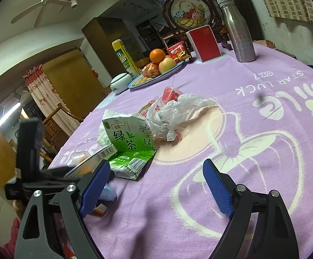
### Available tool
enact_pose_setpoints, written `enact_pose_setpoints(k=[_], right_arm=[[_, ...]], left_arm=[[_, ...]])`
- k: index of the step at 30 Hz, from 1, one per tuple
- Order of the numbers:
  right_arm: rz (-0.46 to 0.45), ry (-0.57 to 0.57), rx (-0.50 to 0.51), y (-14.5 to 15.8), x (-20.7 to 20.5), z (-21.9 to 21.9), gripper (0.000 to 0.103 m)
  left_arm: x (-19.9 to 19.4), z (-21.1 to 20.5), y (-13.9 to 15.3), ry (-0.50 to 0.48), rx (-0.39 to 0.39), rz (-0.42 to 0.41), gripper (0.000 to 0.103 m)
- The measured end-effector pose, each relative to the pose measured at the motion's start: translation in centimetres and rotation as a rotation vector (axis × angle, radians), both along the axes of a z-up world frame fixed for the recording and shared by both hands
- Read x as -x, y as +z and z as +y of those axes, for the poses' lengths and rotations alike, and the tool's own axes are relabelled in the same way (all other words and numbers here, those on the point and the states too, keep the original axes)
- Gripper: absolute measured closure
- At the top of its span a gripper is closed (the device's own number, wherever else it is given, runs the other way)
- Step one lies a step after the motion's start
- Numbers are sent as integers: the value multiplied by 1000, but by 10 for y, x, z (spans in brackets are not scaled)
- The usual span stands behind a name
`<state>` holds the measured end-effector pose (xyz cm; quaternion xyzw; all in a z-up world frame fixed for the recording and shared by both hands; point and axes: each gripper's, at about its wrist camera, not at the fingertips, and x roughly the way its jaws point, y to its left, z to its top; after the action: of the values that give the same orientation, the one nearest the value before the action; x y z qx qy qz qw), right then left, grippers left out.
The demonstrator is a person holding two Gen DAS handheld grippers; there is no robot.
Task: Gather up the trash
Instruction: 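Grasp the white medicine box with the left gripper, then grasp the blue face mask with the right gripper while the left holds the box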
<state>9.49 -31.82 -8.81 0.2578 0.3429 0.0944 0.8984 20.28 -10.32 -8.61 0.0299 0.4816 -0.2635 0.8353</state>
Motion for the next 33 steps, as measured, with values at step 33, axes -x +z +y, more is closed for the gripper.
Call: enact_pose_setpoints(k=[33], right_arm=[[17, 269, 49, 8, 1, 85, 17]], left_arm=[[58, 120, 58, 283, 133, -254, 59]])
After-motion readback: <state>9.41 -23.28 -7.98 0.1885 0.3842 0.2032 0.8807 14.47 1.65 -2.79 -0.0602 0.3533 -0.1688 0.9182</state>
